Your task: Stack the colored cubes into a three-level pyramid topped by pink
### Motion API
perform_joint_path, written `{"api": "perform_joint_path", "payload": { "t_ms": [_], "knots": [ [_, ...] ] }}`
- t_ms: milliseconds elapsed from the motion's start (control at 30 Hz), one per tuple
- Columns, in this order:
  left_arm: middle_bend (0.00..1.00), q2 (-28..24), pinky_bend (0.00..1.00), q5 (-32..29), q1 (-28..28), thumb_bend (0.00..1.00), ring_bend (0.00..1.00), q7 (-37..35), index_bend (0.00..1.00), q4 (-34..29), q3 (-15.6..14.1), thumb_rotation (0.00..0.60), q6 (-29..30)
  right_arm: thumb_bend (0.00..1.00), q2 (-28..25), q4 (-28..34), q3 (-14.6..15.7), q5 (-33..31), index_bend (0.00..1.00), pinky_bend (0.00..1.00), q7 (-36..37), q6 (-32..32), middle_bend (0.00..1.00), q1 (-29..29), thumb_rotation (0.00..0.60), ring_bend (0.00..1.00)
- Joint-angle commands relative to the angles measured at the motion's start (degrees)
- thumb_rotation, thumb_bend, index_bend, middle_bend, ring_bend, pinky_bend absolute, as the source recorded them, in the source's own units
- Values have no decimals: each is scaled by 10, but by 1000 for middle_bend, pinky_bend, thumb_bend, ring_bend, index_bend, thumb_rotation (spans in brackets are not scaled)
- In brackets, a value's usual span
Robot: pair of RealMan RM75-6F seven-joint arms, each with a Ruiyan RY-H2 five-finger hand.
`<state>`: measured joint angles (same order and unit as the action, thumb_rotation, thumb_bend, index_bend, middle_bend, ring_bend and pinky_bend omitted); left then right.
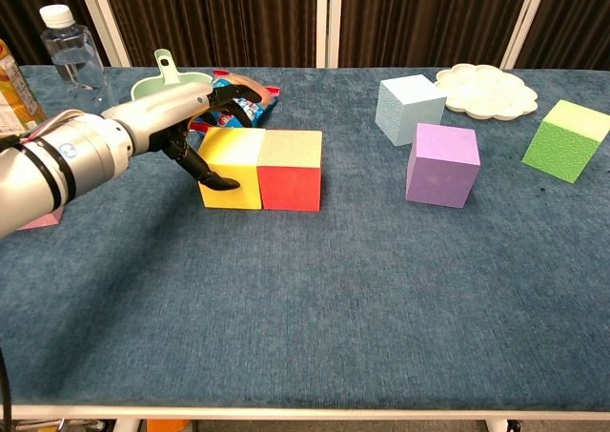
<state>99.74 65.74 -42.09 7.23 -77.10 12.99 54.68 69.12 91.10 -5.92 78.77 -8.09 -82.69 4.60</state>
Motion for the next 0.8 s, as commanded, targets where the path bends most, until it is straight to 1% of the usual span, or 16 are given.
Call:
{"api": "perform_joint_path", "payload": {
  "t_ms": [33,233,367,533,633,700,800],
  "knots": [
    [176,-5,165,4,3,134,95,-1,100,-10,-2,600,5,22,-3,3,1,4,0,0,-1,3,0,3,600,0],
    [141,-18,162,15,13,127,78,-1,94,-35,-6,600,25,19,-11,17,-1,8,0,0,-15,16,0,14,600,0],
    [135,-45,156,29,35,126,68,9,92,-71,-17,600,59,18,-26,32,-11,5,0,0,-29,46,0,39,600,0],
    [135,-83,155,51,78,126,59,19,92,-114,-35,600,123,13,-36,46,-34,-22,0,0,-33,118,1,90,600,0],
    [135,-106,155,68,108,119,59,19,92,-135,-50,600,165,12,-21,46,-52,-52,0,0,-31,163,20,125,600,0],
    [135,-124,156,84,129,110,57,10,93,-144,-61,600,192,12,-11,45,-62,-76,0,0,-29,207,31,154,600,0],
    [134,-162,152,114,156,105,43,-11,93,-154,-86,600,215,13,2,38,-75,-101,0,0,-26,260,36,194,600,0]
  ]
}}
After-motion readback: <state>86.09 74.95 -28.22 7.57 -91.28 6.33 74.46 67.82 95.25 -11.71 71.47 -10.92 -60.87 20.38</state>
